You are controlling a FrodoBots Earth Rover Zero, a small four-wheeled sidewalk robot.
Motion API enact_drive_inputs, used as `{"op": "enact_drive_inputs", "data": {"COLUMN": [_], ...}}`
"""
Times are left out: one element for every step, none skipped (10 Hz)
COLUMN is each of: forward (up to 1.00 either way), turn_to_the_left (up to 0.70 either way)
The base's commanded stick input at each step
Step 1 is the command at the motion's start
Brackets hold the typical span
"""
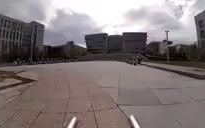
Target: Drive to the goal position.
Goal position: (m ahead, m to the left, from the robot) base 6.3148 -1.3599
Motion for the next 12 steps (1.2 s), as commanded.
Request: {"op": "enact_drive_inputs", "data": {"forward": [0.70,0.70,0.70,0.70,0.70,0.70,0.70,0.70,0.70,0.70,0.70,0.70], "turn_to_the_left": [0.04,0.04,0.04,0.04,0.04,0.04,0.04,0.04,0.04,0.04,0.04,0.04]}}
